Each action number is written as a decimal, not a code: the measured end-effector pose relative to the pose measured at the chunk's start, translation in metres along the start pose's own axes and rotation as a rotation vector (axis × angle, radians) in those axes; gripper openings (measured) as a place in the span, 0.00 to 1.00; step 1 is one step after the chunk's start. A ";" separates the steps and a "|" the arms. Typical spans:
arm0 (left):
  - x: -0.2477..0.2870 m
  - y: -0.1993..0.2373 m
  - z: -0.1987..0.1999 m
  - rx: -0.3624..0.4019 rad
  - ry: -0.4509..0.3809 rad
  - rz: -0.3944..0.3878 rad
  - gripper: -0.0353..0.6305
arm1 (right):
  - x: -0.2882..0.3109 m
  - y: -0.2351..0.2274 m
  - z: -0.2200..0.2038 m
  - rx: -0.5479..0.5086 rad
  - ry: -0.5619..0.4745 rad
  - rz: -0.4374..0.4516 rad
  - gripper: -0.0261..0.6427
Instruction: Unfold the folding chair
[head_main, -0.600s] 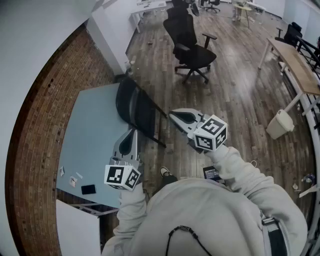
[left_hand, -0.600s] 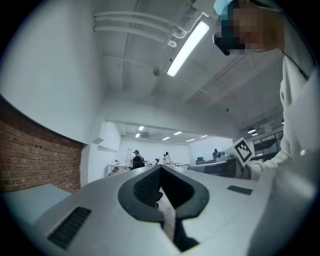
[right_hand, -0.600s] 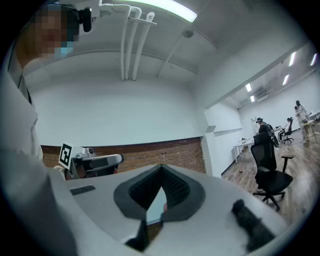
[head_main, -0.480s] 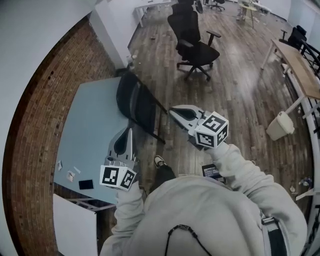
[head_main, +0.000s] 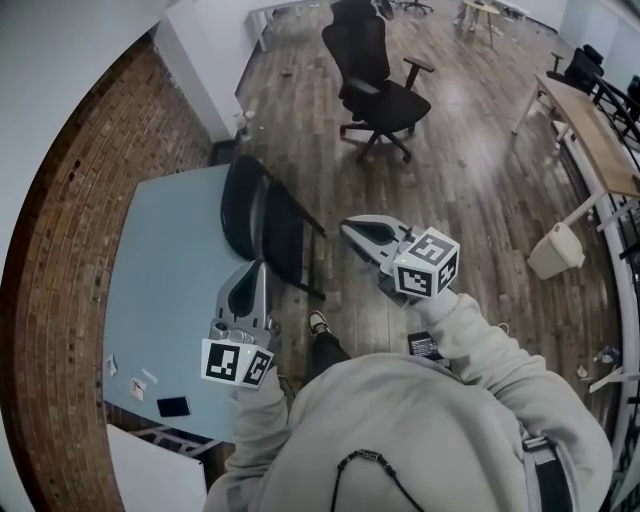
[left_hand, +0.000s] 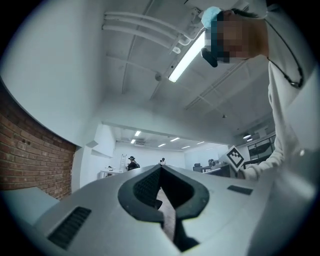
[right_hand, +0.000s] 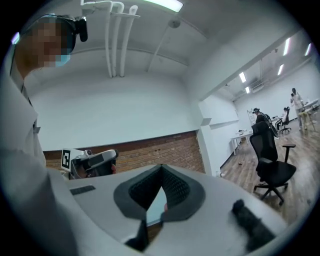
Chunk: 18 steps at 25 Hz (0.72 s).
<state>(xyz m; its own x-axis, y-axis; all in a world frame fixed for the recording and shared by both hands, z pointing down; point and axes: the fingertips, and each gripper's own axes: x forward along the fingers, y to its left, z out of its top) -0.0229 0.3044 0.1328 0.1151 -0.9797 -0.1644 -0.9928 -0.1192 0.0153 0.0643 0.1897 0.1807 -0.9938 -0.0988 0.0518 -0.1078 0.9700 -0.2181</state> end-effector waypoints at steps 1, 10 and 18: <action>0.010 0.015 -0.005 -0.002 0.008 -0.005 0.06 | 0.014 -0.011 -0.001 -0.004 0.009 -0.013 0.05; 0.108 0.187 -0.030 -0.013 0.092 -0.089 0.06 | 0.174 -0.111 0.025 -0.015 0.037 -0.131 0.05; 0.194 0.270 -0.051 0.003 0.137 -0.159 0.06 | 0.232 -0.173 0.061 -0.027 -0.034 -0.240 0.05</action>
<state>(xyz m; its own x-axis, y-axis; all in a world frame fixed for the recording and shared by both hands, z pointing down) -0.2671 0.0737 0.1551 0.2738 -0.9613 -0.0292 -0.9618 -0.2739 -0.0027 -0.1494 -0.0148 0.1715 -0.9401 -0.3344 0.0664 -0.3409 0.9231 -0.1777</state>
